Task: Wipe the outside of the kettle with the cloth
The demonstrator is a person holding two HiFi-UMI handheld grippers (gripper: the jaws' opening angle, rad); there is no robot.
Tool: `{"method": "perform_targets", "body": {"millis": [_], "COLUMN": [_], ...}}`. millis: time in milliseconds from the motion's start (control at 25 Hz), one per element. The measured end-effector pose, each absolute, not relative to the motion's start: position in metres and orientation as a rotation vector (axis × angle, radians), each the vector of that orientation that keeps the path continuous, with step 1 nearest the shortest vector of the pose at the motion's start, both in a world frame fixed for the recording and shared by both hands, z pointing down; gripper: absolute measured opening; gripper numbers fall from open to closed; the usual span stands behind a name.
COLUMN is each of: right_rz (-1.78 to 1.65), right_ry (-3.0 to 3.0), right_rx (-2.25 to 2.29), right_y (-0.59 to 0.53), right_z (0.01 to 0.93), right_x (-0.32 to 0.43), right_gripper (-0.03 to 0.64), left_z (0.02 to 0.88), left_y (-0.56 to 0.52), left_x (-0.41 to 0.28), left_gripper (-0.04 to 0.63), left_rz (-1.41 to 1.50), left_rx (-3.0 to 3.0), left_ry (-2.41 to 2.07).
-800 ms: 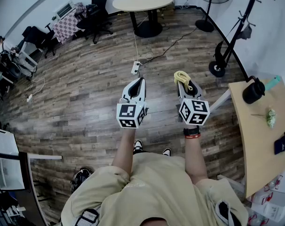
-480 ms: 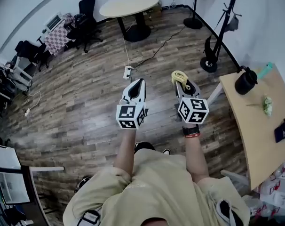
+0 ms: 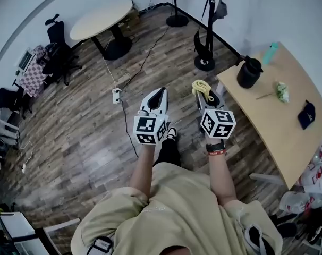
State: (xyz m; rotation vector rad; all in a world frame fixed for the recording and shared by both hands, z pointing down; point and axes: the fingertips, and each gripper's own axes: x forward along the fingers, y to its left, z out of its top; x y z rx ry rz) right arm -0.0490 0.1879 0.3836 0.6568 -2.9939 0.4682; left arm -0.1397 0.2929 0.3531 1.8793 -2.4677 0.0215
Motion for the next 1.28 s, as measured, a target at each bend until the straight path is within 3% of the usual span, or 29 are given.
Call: {"method": "perform_targets", "body": {"millis": [600, 920, 1280], "right_rz": [0.501, 0.553, 0.655], "right_ry": [-2.767, -2.574, -2.402], "right_rx": [1.414, 1.723, 1.91], "right_y": [-0.038, -0.113, -0.167], "right_z": [0.381, 0.397, 0.43], "right_x": [0.047, 0.072, 0.052], "right_gripper": [0.138, 0.14, 0.141], "left_z": [0.355, 0.377, 0.413], "left_y": [-0.011, -0.106, -0.169], "left_x": [-0.06, -0.03, -0.053], "left_gripper": [0.021, 0.021, 0.021], "left_rz": [0.053, 0.07, 0.106], "left_rx": [2.492, 2.647, 2.69], "left_ry": [-1.826, -1.513, -1.361]}}
